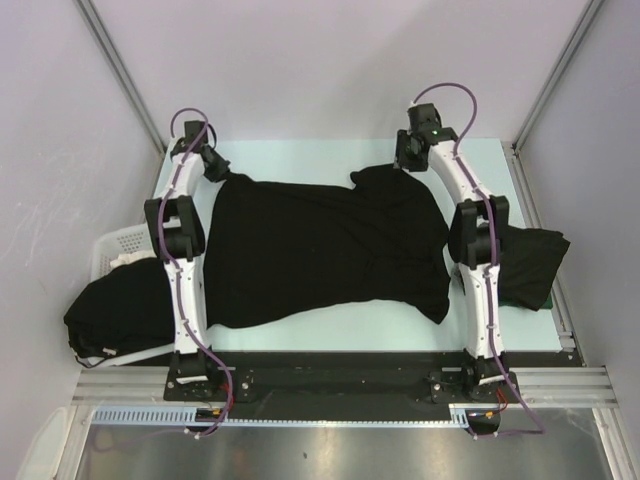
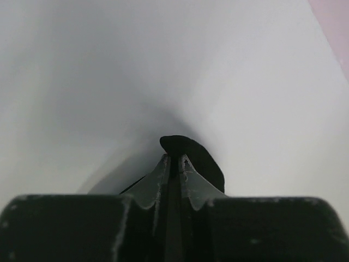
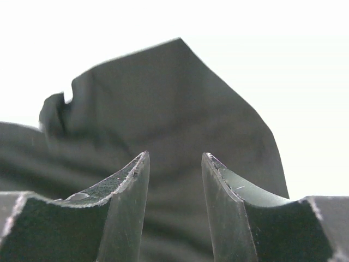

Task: Fold and stack the t-shirts
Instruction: Flatten out the tshirt

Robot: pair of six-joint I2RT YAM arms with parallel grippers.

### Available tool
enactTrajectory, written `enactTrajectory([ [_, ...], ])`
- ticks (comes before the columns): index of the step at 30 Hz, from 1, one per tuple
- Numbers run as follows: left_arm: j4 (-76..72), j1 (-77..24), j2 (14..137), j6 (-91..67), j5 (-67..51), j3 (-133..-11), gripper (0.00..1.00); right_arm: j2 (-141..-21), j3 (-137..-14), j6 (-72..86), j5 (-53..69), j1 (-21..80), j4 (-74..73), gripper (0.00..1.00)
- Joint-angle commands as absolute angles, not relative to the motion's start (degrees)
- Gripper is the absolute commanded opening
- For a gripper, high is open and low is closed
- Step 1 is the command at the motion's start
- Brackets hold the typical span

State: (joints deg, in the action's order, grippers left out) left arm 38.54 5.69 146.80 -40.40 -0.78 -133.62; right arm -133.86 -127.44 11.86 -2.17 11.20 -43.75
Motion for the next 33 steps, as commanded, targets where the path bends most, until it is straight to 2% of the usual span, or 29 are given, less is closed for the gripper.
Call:
enactTrajectory([
  [1, 34.2, 5.1, 141.4, -38.9, -4.3, -129.6, 0.17, -142.3, -137.6, 10.0, -0.5, 11.4, -39.9, 0.49],
  [10, 31.3, 5.1, 134.3, -37.4, -6.0, -122.7, 0.22, -144.7, -137.0, 8.4, 4.1, 9.0, -29.4, 0.5],
  [19, 34.2, 4.0, 131.5, -35.2, -5.7, -121.0, 0.21, -146.7, -138.3, 8.5, 8.4, 6.0, -29.0, 0.49],
  [33, 30.1, 2.5, 128.4, -35.2, -9.0, -116.6, 0.24, -144.8, -130.8, 9.2, 10.5, 5.8, -26.5, 0.49],
])
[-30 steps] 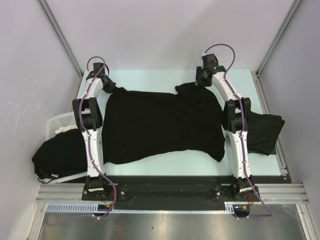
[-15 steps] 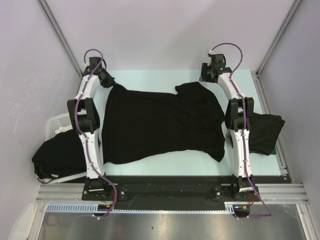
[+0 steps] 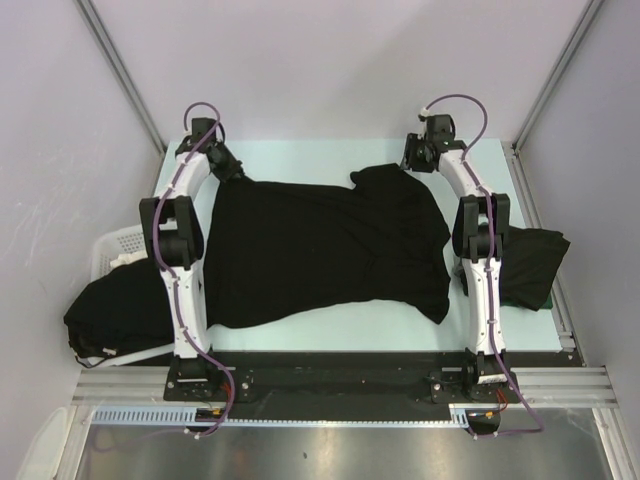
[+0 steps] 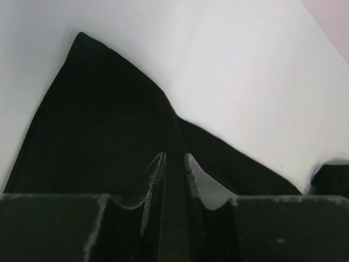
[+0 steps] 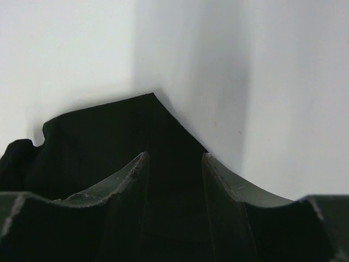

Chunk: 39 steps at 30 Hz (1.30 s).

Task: Fold and stack the t-shirts
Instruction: Flatten out the tshirt

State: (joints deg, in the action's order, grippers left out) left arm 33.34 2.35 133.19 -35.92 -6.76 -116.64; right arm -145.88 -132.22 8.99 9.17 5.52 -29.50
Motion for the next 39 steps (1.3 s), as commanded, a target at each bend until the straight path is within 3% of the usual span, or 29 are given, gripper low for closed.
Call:
enactTrajectory([
  [1, 30.0, 2.4, 128.2, -35.2, -9.1, -116.5, 0.25, -144.6, -130.3, 9.2, 10.4, 5.8, -26.5, 0.49],
  [11, 29.7, 2.1, 126.6, -34.3, -9.8, -113.8, 0.25, -144.7, -127.6, 9.6, 10.8, 6.4, -25.3, 0.49],
  [29, 29.4, 1.3, 124.5, -34.1, -12.0, -111.1, 0.25, -149.3, -132.6, 11.5, 12.0, 7.3, -29.6, 0.37],
  [35, 29.8, 0.7, 123.9, -34.0, -12.4, -111.6, 0.25, -151.3, -135.4, 12.6, 12.7, 7.2, -31.4, 0.2],
  [39, 30.0, 0.6, 123.8, -34.0, -12.5, -112.1, 0.25, -152.1, -137.3, 13.0, 12.0, 6.6, -32.5, 0.03],
])
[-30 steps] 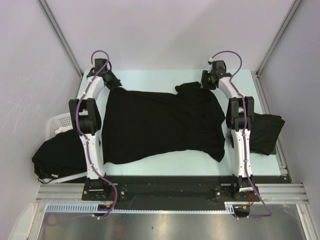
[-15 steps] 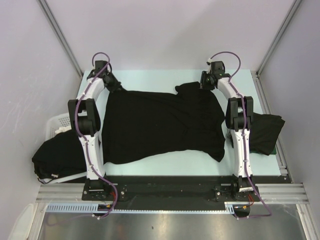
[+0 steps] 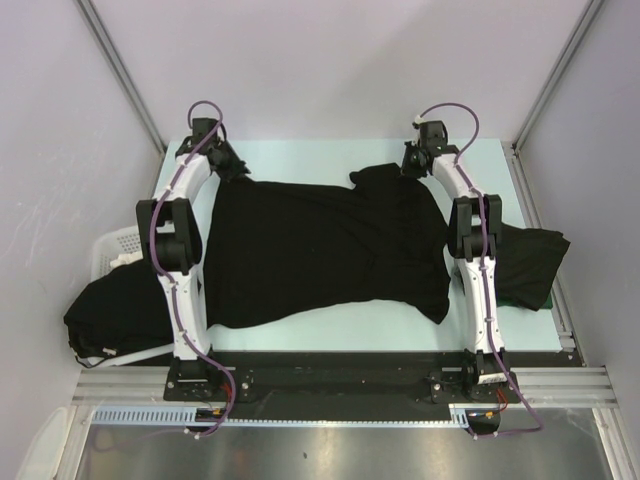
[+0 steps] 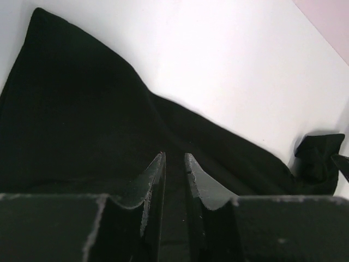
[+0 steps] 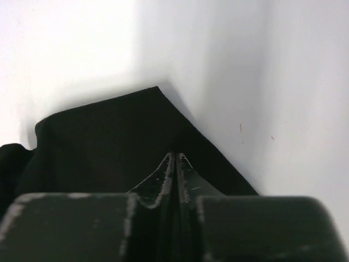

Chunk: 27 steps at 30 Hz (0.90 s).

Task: Fold and stack the t-shirts
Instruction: Flatten out the tshirt

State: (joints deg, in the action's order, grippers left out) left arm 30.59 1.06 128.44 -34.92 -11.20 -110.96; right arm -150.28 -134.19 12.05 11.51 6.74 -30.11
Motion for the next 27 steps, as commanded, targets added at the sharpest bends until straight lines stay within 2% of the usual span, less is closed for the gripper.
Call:
enactTrajectory([
  [1, 30.1, 0.6, 123.9, -33.9, -12.4, -112.3, 0.25, -151.9, -137.3, 13.1, 11.3, 6.2, -32.3, 0.02],
  [21, 31.8, 0.5, 125.5, -33.0, -12.8, -113.6, 0.25, -150.9, -139.1, 14.1, 6.2, 1.9, -29.6, 0.0],
  [26, 32.4, 0.5, 126.0, -32.5, -12.7, -114.0, 0.25, -151.6, -140.6, 14.9, 8.4, 1.3, -28.8, 0.0],
  [27, 32.3, 0.5, 125.9, -32.4, -12.8, -114.2, 0.25, -151.7, -140.7, 14.9, 9.0, 1.4, -28.9, 0.08],
])
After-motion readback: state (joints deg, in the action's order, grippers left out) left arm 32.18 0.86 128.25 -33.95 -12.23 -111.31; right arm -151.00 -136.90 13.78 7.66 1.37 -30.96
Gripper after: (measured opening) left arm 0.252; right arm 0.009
